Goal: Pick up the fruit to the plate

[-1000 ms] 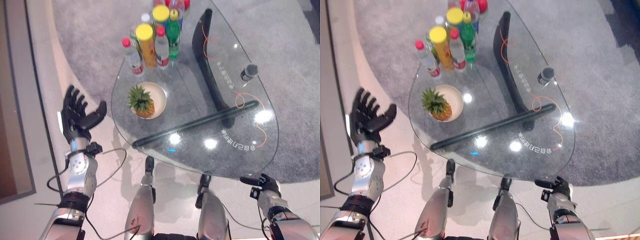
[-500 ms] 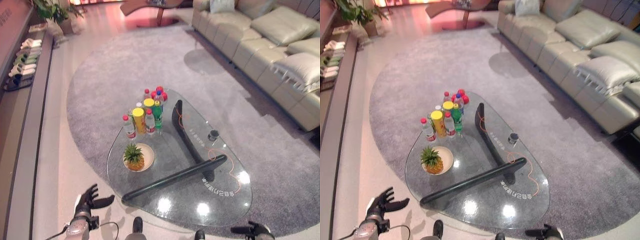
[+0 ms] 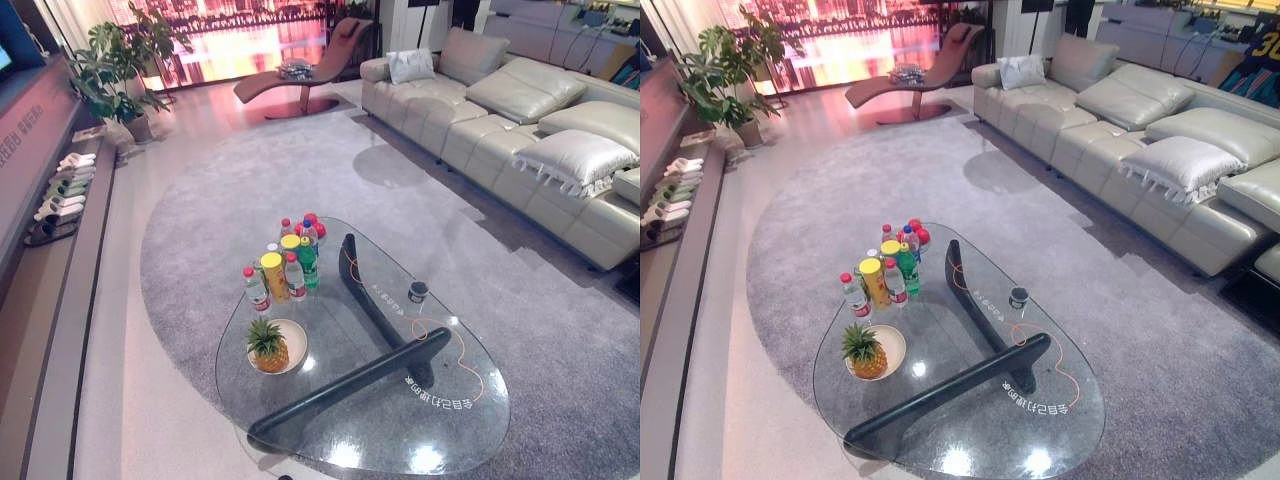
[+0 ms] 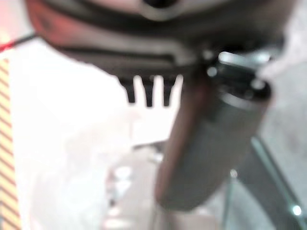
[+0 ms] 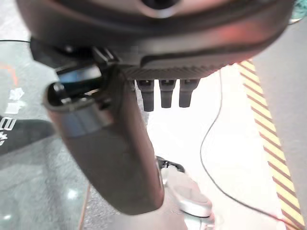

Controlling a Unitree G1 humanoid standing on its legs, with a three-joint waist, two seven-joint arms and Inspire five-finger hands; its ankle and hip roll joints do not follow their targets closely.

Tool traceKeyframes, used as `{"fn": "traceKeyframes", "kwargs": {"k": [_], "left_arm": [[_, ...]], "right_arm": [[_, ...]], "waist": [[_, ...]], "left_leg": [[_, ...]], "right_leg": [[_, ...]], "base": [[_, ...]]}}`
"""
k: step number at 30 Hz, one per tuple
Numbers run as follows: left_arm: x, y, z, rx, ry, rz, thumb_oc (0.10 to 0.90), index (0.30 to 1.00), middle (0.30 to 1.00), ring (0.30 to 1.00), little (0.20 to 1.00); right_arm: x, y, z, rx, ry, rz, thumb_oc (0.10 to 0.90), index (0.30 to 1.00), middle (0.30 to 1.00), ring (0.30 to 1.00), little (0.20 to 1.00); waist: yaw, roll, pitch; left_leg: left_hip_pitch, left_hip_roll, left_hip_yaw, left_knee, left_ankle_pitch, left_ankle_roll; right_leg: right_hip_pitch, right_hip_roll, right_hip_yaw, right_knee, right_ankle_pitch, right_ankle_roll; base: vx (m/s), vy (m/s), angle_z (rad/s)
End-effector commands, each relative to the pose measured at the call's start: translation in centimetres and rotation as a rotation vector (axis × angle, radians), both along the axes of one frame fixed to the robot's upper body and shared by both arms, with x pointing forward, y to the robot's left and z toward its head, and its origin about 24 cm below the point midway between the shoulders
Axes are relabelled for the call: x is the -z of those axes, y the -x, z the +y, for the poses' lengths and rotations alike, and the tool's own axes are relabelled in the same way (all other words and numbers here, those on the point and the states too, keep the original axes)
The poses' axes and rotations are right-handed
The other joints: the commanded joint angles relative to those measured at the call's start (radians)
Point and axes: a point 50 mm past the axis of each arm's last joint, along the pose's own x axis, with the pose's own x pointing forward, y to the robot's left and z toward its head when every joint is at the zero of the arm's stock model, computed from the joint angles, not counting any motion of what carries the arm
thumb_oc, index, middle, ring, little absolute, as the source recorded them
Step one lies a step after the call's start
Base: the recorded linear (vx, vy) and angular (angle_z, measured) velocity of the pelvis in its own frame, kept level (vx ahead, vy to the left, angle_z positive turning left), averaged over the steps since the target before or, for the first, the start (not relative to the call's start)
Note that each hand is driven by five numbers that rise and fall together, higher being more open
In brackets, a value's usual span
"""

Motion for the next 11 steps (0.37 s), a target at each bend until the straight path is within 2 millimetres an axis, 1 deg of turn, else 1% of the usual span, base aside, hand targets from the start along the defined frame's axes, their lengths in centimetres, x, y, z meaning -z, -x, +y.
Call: {"fn": "traceKeyframes", "kwargs": {"k": [1,5,11], "left_arm": [[-0.78,-2.96,0.92,0.065,-0.023,-0.031,0.800,0.900,0.900,0.900,0.900],[-0.76,-3.20,0.66,0.091,-0.011,-0.026,0.800,0.900,0.900,0.900,0.900],[-0.68,-3.14,0.46,0.091,-0.008,-0.022,0.800,0.900,0.900,0.900,0.900]], "right_arm": [[-0.37,-2.12,-0.22,-0.059,0.012,-0.006,0.800,0.900,0.900,0.900,0.900],[-0.26,-2.31,0.16,-0.064,-0.006,-0.003,0.800,0.900,0.900,0.900,0.900],[-0.09,-1.86,0.44,-0.083,-0.024,0.028,0.800,0.900,0.900,0.900,0.900]], "waist": [[0.003,-0.001,0.036],[0.005,-0.001,0.033],[0.010,-0.005,0.028]], "left_leg": [[0.067,0.091,0.002,0.006,-0.052,-0.037],[0.065,0.093,-0.001,0.006,-0.051,-0.039],[0.061,0.102,0.012,0.006,-0.048,-0.047]], "right_leg": [[-0.030,-0.063,-0.002,0.042,0.077,0.034],[-0.031,-0.064,-0.003,0.038,0.080,0.036],[-0.029,-0.074,-0.023,0.014,0.100,0.045]], "base": [[0.00,0.000,0.00],[0.00,0.000,0.00],[0.00,0.000,0.00]]}}
